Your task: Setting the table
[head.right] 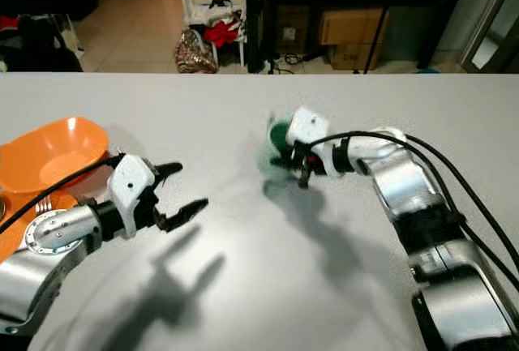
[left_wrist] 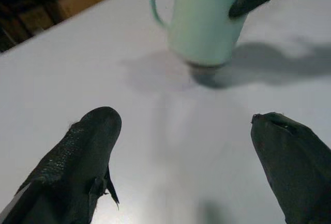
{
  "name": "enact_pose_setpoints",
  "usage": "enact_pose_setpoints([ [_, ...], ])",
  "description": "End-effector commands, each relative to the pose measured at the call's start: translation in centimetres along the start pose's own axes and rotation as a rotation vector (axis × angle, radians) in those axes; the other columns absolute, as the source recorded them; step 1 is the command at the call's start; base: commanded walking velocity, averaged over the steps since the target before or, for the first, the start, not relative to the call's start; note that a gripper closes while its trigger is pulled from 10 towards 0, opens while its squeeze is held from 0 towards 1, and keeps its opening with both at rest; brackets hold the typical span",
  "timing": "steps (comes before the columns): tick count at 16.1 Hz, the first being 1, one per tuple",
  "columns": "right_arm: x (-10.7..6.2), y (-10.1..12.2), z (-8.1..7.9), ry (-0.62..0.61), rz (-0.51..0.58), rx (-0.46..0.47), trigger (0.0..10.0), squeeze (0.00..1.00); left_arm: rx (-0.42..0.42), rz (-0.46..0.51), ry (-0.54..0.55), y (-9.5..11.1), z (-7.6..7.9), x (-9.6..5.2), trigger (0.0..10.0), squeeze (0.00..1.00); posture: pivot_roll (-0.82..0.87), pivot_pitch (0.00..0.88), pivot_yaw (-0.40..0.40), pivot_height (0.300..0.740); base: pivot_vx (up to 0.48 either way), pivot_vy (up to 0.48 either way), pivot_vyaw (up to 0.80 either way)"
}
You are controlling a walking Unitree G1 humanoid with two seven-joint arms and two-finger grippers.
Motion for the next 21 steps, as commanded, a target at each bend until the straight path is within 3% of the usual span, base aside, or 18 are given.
enact_pose_setpoints([
  [1,0.2,-0.1,0.2,0.061,-0.04,-0.04,10.0,0.0,0.013,-0.002,-0.036,0.7,0.6,0.0,10.0,0.0,0.04,0.0,0.051,0.74,0.0,0.0,0.0],
  [7,1.2,-0.1,1.1,0.181,-0.128,-0.135,10.0,0.0,-0.008,-0.052,-0.074,0.0,1.5,-0.6,10.0,0.0,0.06,0.0,0.022,0.74,0.0,0.0,0.0],
  [15,2.0,1.2,2.3,0.155,-0.124,-0.191,10.0,0.0,-0.025,-0.076,-0.079,-0.4,1.8,-0.8,10.0,0.0,0.06,0.0,0.018,0.74,0.0,0.0,0.0],
  [16,2.2,1.3,2.5,0.144,-0.113,-0.194,10.0,0.12,-0.025,-0.077,-0.077,-0.4,1.7,-0.8,10.0,0.0,0.06,0.0,0.019,0.74,0.0,0.0,0.0],
  [17,2.2,1.4,2.5,0.141,-0.109,-0.196,10.0,0.69,-0.025,-0.077,-0.077,-0.3,1.7,-0.7,10.0,0.0,0.06,0.0,0.02,0.74,0.0,0.0,0.0],
  [18,2.2,1.5,2.6,0.135,-0.101,-0.195,10.0,1.0,-0.024,-0.077,-0.076,-0.3,1.6,-0.7,10.0,0.0,0.06,0.0,0.02,0.74,0.0,0.0,0.0],
  [21,1.5,2.5,3.5,0.108,-0.062,-0.203,10.0,1.0,-0.02,-0.076,-0.073,-0.3,1.4,-0.8,10.0,0.0,0.06,0.0,0.023,0.74,0.0,0.0,0.0],
])
Point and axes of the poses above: a point about 5 cm out from each wrist's last joint towards the gripper, its own x axis pointing out of the wrist towards the gripper, its own y axis along the axis of the wrist's last joint, z = x × y, the point moved 6 cm from there along x, pointing out of the wrist towards the gripper, and after that the axes turned 11 degrees about -x, right-handed, at the moved point
